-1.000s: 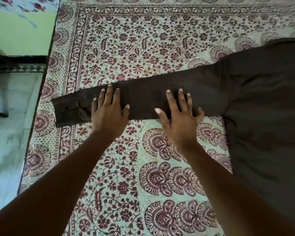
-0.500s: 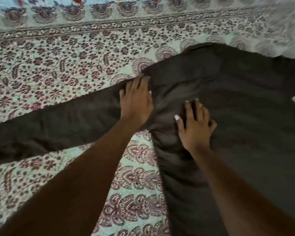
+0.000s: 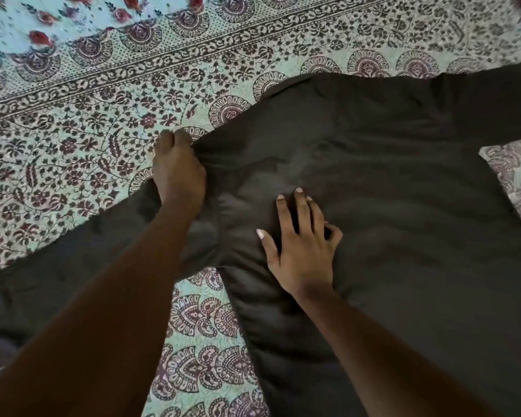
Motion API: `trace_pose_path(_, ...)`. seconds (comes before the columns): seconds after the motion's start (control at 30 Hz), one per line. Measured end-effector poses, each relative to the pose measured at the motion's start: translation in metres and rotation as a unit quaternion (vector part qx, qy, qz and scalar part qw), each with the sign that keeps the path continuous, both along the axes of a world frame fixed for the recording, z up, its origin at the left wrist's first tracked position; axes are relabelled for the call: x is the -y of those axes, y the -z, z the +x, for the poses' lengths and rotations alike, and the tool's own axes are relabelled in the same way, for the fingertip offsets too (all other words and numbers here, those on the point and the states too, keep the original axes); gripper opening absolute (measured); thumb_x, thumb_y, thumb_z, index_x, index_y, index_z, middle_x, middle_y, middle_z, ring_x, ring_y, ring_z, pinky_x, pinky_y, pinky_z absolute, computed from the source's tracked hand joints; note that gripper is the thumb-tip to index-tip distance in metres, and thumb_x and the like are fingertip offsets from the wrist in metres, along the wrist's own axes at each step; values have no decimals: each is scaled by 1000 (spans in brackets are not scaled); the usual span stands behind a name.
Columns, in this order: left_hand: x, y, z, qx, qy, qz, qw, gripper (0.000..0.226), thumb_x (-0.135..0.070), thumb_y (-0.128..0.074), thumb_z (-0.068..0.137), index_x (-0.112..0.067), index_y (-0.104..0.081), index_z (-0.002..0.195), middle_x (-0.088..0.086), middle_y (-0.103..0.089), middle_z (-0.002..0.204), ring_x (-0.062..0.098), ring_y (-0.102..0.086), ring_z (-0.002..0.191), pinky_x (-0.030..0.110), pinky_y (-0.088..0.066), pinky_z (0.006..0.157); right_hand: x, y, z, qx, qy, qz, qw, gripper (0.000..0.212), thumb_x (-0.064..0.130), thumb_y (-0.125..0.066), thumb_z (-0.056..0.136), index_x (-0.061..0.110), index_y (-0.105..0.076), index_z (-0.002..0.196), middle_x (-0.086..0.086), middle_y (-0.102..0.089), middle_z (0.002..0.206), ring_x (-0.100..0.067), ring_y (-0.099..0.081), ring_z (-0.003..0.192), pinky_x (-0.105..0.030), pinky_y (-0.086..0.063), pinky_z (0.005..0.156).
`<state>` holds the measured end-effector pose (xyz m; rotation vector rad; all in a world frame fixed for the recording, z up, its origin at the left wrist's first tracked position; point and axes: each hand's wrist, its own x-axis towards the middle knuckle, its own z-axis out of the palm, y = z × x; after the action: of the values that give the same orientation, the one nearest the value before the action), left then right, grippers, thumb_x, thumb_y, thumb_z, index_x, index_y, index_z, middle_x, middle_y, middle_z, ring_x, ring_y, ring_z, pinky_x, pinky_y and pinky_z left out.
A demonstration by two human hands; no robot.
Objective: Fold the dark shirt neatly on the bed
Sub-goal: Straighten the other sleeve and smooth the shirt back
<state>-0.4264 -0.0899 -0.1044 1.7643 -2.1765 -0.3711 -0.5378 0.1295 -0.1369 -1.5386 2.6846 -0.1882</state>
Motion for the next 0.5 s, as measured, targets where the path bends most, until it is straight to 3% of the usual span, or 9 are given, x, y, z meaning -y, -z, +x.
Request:
trace_pose_path(0.07, -28, 0, -8, 22, 20, -58, 998, 31, -21, -54, 98, -11, -59, 127, 17, -55, 138, 37, -54, 123, 51, -48, 96, 0, 0, 0, -1, 2, -5, 1000, 64, 66, -34, 103, 29, -44, 155, -5, -32, 168, -25, -35, 150, -50, -32, 101)
trace_pose_path(0.13, -61, 3, -12, 7, 119, -70, 990, 37, -33, -50, 101, -16, -58, 133, 9, -53, 147, 31, -53, 130, 49, -43, 102, 0, 0, -1, -6, 4, -3, 1000, 60, 61, -35, 105, 29, -44, 155, -4, -33, 167, -24, -35, 150, -50, -32, 100)
trace_pose_path(0.23, -94, 23, 6, 107, 236, -18, 966, 63, -58, -33, 105, -26, -36, 159, 0, -24, 172, 23, -26, 157, 52, -28, 120, 1, -1, -1, -3, -2, 1, 1000, 56, 54, -36, 106, 29, -43, 156, -3, -32, 168, -23, -34, 151, -50, -32, 100)
trace_pose_path(0.33, -92, 33, 42, 141, 168, 15, 976, 74, -71, -17, 102, -34, -13, 166, -7, -5, 176, 20, -11, 162, 55, -15, 126, 0, -2, -2, -3, 0, 6, 1000, 56, 54, -35, 106, 30, -42, 156, -3, -31, 168, -23, -34, 151, -50, -32, 100)
trace_pose_path(0.5, -72, 30, 117, 167, 115, 24, 979, 76, -73, -16, 101, -34, -8, 166, -6, -6, 176, 25, -16, 160, 59, -16, 126, 2, -4, -2, 7, -4, 26, 1000, 59, 58, -34, 105, 30, -40, 157, -3, -29, 169, -25, -32, 151, -52, -32, 101)
